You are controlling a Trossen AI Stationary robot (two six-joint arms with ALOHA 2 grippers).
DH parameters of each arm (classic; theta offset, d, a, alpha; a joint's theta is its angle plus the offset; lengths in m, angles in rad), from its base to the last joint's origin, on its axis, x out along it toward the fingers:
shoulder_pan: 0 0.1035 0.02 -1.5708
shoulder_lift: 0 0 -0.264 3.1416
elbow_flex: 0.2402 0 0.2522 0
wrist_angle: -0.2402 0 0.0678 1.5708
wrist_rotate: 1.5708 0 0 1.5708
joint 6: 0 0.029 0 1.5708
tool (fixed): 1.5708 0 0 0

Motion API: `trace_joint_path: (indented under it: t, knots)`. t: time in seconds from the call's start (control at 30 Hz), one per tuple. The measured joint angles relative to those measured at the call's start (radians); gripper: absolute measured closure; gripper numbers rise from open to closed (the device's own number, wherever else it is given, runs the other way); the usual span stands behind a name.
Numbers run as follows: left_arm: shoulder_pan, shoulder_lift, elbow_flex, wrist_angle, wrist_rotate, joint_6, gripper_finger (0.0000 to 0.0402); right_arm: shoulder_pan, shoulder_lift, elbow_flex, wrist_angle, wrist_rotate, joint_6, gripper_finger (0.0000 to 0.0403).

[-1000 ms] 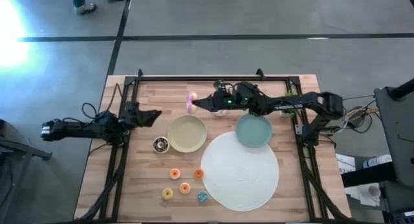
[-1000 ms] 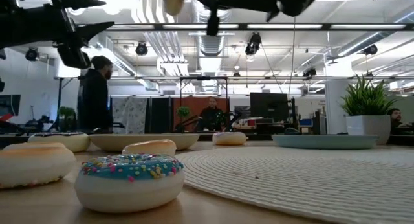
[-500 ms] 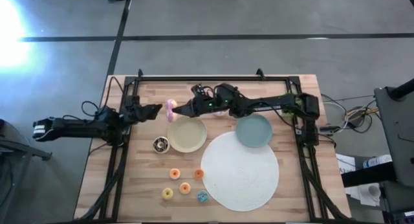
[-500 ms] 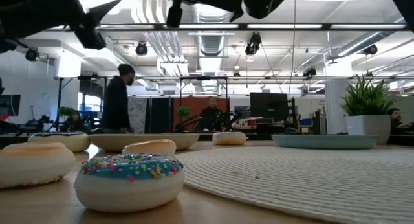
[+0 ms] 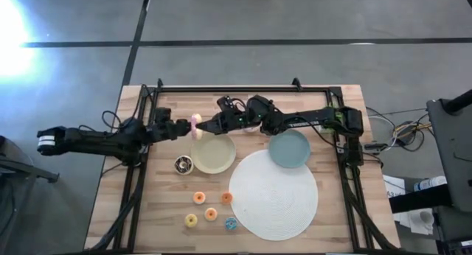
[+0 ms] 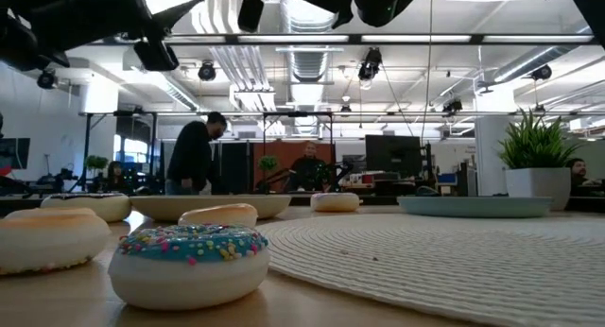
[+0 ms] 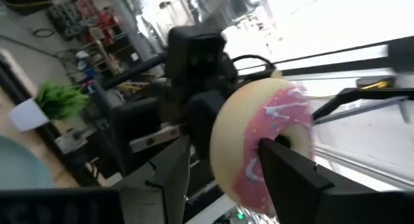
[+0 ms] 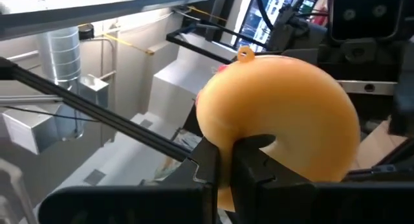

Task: Pick & Place donuts
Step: Put the large pink donut on the brown plate

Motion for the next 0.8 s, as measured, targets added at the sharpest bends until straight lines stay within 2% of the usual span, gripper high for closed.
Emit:
trace_joint_path:
  t: [0.27, 0.8]
  knots:
    - [0.0, -0.002, -0.001, 0.101, 0.07, 0.031, 0.0241, 0.001, -0.001, -0.002, 0.018, -0.005, -0.003, 0.039]
    - [0.0, 0.064, 0.008, 0.116, 0.091, 0.047, 0.0241, 0.0, -0.001, -0.003, 0.043, -0.008, -0.013, 0.039]
